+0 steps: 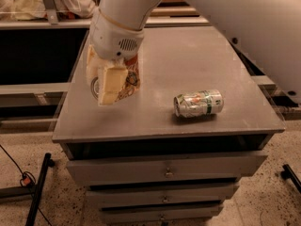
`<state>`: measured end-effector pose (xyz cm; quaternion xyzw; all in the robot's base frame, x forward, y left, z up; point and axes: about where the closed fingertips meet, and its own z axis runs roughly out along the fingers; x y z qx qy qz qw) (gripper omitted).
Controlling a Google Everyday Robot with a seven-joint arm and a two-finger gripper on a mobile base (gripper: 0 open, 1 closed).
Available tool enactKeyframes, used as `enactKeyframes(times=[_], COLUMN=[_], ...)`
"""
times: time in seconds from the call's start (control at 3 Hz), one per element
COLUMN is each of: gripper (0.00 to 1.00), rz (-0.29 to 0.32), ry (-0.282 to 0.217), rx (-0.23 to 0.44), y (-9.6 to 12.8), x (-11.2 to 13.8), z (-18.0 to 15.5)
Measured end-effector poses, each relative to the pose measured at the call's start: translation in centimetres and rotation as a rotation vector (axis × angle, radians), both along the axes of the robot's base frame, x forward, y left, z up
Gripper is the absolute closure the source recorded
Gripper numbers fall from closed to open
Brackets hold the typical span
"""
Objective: Place orange can upright
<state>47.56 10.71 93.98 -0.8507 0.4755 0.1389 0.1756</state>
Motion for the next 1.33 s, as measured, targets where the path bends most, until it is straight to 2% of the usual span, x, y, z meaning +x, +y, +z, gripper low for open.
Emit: enactKeyframes(times=[0.33,0.67,1.0,1.33], gripper=[1.00,1.00,1.00,1.00], rz=[-0.060,-0.133,-0.298,-0.295], ry=[0.134,0.198,0.276,0.273], rx=[0.097,0.131,0.214,0.216], y=[-0.9,-1.3,-1.4,-1.3], x=[0.0,0.9,4.8,4.8], z=[4.0,6.6,7.6,7.6])
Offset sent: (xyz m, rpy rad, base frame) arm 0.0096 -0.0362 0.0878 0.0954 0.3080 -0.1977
